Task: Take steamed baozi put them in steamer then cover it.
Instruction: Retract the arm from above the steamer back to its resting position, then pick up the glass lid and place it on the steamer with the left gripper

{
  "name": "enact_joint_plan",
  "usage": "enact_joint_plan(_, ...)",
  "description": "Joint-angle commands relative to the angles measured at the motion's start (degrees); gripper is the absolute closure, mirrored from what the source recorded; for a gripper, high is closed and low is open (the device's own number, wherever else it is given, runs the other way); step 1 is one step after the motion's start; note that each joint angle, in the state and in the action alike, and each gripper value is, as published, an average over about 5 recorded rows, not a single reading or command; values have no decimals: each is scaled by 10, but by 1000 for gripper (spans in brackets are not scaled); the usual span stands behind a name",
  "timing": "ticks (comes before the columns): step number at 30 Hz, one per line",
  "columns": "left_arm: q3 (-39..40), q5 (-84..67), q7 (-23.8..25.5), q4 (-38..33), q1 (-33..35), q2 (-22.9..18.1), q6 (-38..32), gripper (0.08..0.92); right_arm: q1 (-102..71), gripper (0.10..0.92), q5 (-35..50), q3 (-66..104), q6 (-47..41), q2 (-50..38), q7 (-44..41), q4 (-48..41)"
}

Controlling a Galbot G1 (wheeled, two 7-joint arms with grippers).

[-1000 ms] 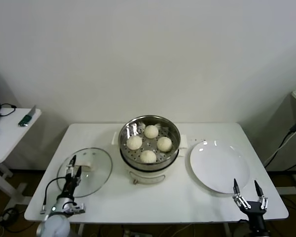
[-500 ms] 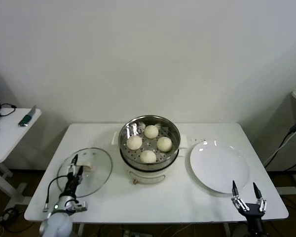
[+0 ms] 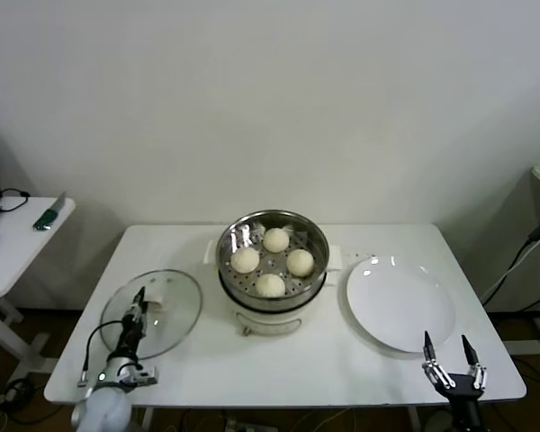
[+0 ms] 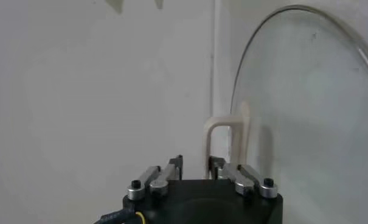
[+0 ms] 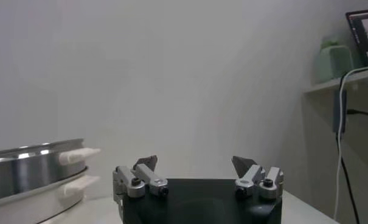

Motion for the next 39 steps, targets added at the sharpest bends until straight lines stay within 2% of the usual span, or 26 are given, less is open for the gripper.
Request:
enact_joint_plan(1, -5, 0, -1, 0, 1, -2, -3, 687, -4, 203, 3, 1, -1, 0, -1, 10)
enact_joint_plan(6, -7, -10, 0, -34, 11, -2, 1, 827, -6, 203, 3, 4, -2, -2, -1, 14)
enact_joint_plan(9, -8, -21, 2, -71, 19, 1, 9, 866, -8, 203, 2, 6, -2, -4, 0, 18)
enact_joint_plan(17, 0, -67, 32, -183, 40, 37, 71, 869, -14, 203, 2, 12, -6, -8, 1, 32)
enact_joint_plan(24, 29, -136, 142, -323, 69, 92, 244, 869, -18, 203, -22, 19, -19, -6, 17, 37)
enact_joint_plan(28, 34, -135, 199, -386, 61, 108, 336, 869, -17, 203, -34, 19, -25, -1, 22, 40)
enact_joint_plan(32, 55, -124, 228, -429, 47, 116, 391, 869, -11, 203, -49, 17, -29, 5, 23, 42)
enact_joint_plan(39, 124, -66, 265, -465, 26, 100, 426, 869, 7, 203, -73, 10, -37, 19, 22, 40)
